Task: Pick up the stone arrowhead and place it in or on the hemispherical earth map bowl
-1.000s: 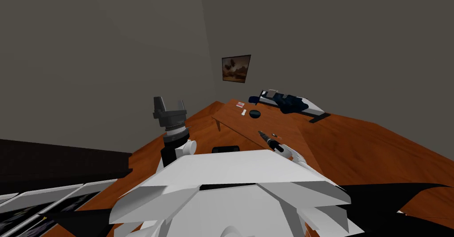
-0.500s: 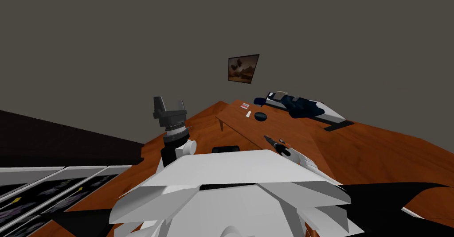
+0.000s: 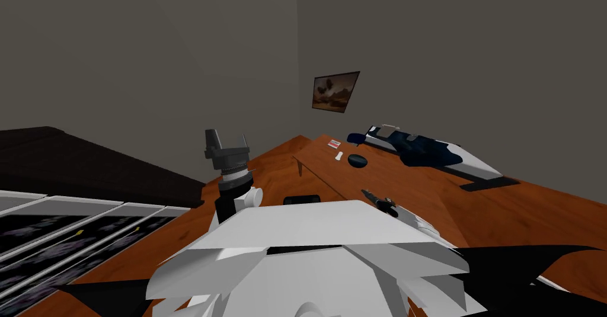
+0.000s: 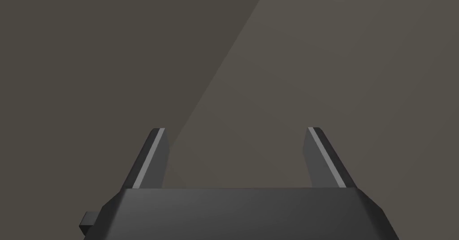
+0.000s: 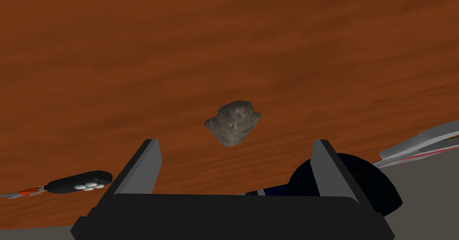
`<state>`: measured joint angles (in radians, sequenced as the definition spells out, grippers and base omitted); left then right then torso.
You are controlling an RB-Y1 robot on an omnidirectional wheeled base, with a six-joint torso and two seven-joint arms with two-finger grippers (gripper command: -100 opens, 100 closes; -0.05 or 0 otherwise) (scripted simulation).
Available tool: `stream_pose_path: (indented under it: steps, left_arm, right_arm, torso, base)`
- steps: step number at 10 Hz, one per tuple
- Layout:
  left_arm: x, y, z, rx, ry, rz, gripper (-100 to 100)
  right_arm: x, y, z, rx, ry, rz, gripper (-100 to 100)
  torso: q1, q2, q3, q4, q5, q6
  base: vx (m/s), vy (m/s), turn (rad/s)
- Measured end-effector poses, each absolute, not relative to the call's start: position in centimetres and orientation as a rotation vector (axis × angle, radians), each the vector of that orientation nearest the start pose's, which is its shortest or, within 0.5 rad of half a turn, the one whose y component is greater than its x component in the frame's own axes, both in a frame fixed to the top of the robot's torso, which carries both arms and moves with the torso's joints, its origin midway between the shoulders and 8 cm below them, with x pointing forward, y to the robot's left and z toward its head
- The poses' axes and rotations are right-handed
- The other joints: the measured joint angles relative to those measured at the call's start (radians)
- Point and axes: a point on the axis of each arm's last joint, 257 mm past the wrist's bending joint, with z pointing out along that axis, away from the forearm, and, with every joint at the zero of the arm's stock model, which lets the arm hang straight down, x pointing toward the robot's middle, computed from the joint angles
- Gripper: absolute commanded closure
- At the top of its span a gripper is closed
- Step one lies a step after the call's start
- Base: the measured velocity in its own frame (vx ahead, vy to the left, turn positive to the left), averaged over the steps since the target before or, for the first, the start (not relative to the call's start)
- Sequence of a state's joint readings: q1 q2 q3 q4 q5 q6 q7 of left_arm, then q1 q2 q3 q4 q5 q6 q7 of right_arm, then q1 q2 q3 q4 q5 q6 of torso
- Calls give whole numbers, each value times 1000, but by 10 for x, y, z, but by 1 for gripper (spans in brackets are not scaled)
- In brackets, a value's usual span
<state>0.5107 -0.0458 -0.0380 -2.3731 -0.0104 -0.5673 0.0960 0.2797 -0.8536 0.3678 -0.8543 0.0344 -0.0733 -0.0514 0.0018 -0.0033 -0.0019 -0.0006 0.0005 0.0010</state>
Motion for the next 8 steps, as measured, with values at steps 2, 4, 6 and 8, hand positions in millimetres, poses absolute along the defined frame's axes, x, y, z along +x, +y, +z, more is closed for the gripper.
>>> stream_pose_path:
  steps: [2, 4, 6, 8]
  left_arm:
    - [311, 267, 73, -594, 449, -1448, 0]
    - [311, 267, 73, -594, 449, -1448, 0]
    - [311, 267, 73, -594, 449, -1448, 0]
    - [311, 267, 73, -594, 449, -1448, 0]
  right_arm:
    - [179, -629, -515, 1060, 2259, -142, -100]
    - [165, -639, -519, 1064, 2275, -182, -100]
    - [142, -654, -522, 1069, 2302, -238, -100]
    - [141, -655, -522, 1069, 2304, -241, -100]
  torso:
    - [1, 1, 1, 0, 0, -1]
    - [0, 2, 1, 0, 0, 0]
    - [0, 0, 0, 0, 0, -1]
    - [-1, 3, 2, 1, 0, 0]
  base:
    - [43, 32, 214]
    - [23, 15, 64]
    - [41, 10, 141]
    - [-26, -16, 71]
